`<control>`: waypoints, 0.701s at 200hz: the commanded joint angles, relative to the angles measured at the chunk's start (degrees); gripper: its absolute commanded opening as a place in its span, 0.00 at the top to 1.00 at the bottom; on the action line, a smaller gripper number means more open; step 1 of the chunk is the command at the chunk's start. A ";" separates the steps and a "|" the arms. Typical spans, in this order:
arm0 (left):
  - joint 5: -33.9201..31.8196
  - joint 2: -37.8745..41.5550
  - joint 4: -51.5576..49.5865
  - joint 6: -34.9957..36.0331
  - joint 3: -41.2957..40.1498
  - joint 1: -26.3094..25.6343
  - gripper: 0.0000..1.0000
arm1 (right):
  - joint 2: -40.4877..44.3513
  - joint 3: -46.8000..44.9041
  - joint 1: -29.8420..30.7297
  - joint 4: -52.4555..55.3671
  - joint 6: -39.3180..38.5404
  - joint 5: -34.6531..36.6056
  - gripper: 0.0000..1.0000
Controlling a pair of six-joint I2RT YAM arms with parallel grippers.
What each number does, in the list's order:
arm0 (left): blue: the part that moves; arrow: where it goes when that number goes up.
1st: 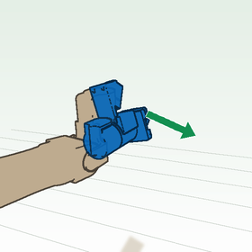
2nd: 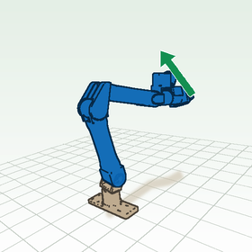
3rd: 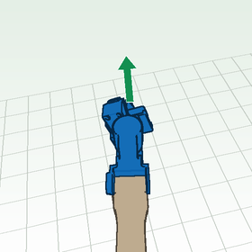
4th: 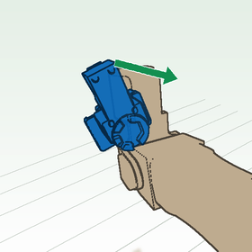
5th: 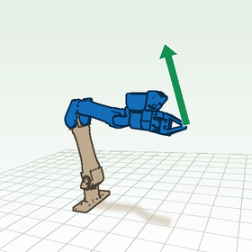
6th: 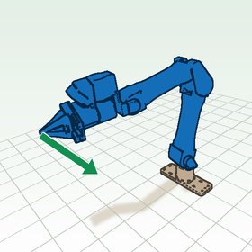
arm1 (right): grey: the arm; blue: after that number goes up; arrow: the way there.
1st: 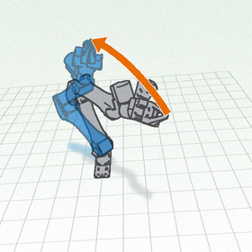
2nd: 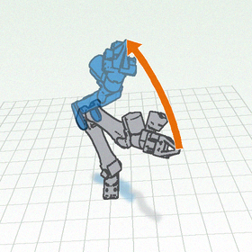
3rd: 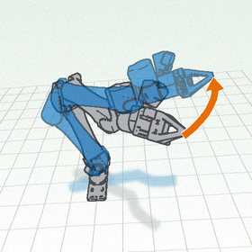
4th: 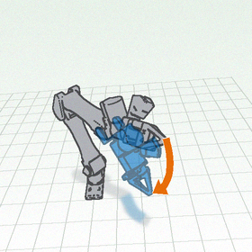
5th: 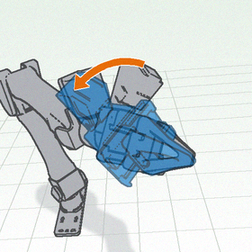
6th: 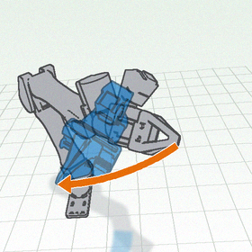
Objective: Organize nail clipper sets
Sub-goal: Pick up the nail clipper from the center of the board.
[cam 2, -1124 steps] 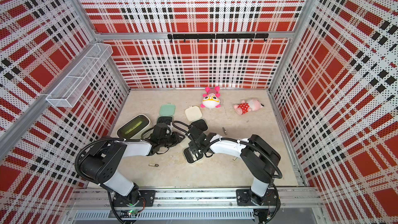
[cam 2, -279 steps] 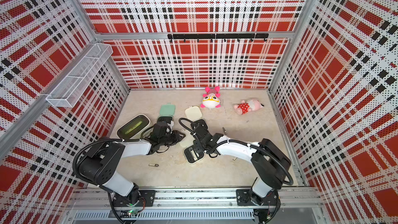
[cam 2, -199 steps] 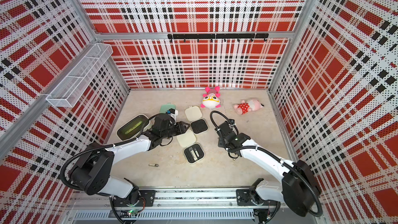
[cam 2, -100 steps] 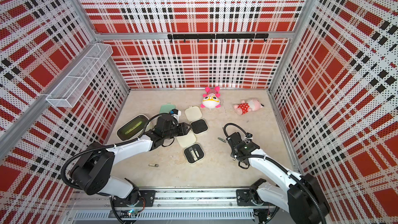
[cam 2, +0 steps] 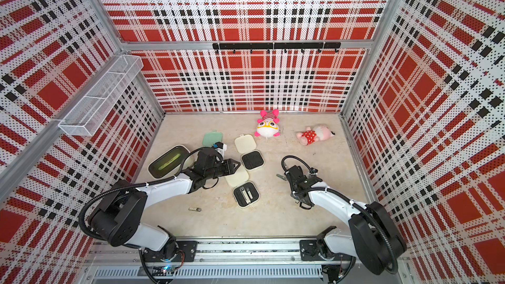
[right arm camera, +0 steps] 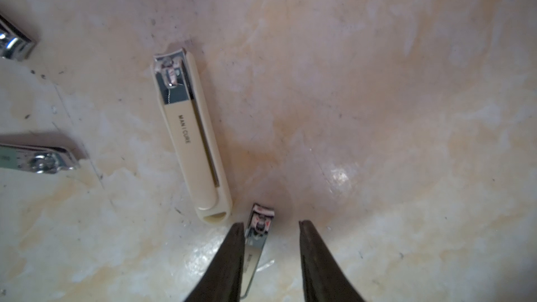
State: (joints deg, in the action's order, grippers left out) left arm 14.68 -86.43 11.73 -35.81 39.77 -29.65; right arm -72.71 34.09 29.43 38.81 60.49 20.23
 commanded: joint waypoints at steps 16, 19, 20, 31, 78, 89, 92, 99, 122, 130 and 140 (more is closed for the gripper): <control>0.88 -0.40 1.90 -0.05 -0.66 0.47 0.59 | -2.05 1.25 -0.53 -2.30 -0.63 -0.03 0.64; 0.88 -0.34 1.90 -0.05 -0.72 0.47 0.59 | -2.20 1.25 -0.59 -2.40 -0.63 -0.15 0.64; 0.88 -0.33 1.90 -0.05 -0.73 0.51 0.59 | -2.23 1.25 -0.60 -2.41 -0.68 -0.17 0.64; 0.88 -0.40 1.94 -0.05 -0.82 0.55 0.59 | -2.68 1.18 -0.59 -2.59 -0.72 -0.25 0.64; 0.96 -0.47 1.99 -0.05 -1.01 1.04 0.59 | -3.05 0.00 -1.19 -3.42 -0.63 -0.29 0.69; 1.12 -0.70 2.12 -0.05 -1.01 1.25 0.59 | -3.19 -0.20 -1.24 -3.66 -0.77 -0.44 0.71; 1.18 -0.68 2.18 -0.05 -1.07 1.31 0.59 | -3.27 -0.22 -1.29 -3.77 -0.75 -0.54 0.71; 1.38 -0.88 2.31 -0.12 -1.10 1.40 0.59 | -3.39 -0.33 -1.31 -3.98 -0.98 -0.69 0.73; 1.85 -1.21 2.52 -0.31 -1.10 1.79 0.59 | -3.92 -0.47 -1.37 -4.24 -1.29 -1.27 0.75; 1.85 -1.28 2.51 -0.31 -1.18 1.88 0.59 | -3.94 -0.51 -1.38 -4.25 -1.29 -1.45 0.76; 1.92 -1.28 2.62 -0.39 -1.18 1.90 0.59 | -3.93 -0.71 -1.35 -4.43 -1.37 -1.66 0.76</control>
State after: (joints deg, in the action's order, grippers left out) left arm 15.51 -87.09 12.82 -36.01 39.18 -28.23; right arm -76.09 34.20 28.58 35.14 58.98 18.87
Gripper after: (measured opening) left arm 0.407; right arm 0.245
